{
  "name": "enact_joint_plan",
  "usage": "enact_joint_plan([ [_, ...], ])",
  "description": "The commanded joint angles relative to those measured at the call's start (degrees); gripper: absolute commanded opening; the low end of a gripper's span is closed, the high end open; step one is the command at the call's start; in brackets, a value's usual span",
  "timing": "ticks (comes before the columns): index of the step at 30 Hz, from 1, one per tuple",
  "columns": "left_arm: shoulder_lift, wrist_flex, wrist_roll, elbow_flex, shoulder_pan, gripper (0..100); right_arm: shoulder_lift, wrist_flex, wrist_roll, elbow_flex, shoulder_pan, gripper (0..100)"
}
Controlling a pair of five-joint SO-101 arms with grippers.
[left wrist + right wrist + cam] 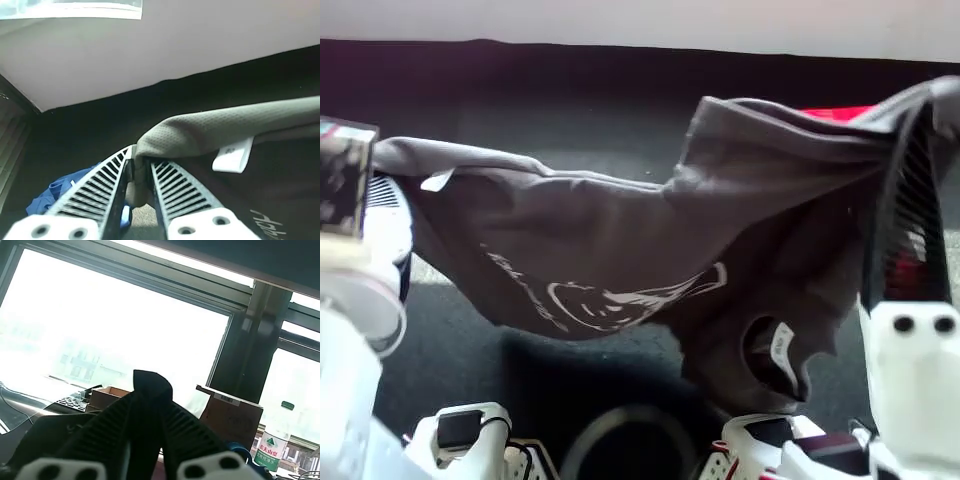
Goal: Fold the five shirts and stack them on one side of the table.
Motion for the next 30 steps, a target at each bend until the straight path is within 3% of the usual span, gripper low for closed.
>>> enact_joint_plan([
  [1,-0.4,-0.26,0.26,0.4,-1.71,1,-0.57,-1.1,0.7,0.48,0.48,0.5],
  [18,-11.03,0.18,0.0,-0.75,-2.68,1,-1.27,-1.01,0.44,0.66,0.48,0.5],
  [30,4.97,-7.47,0.0,7.08,-4.44,1,14.2,-10.42,0.35,17.1,0.22,0.6],
])
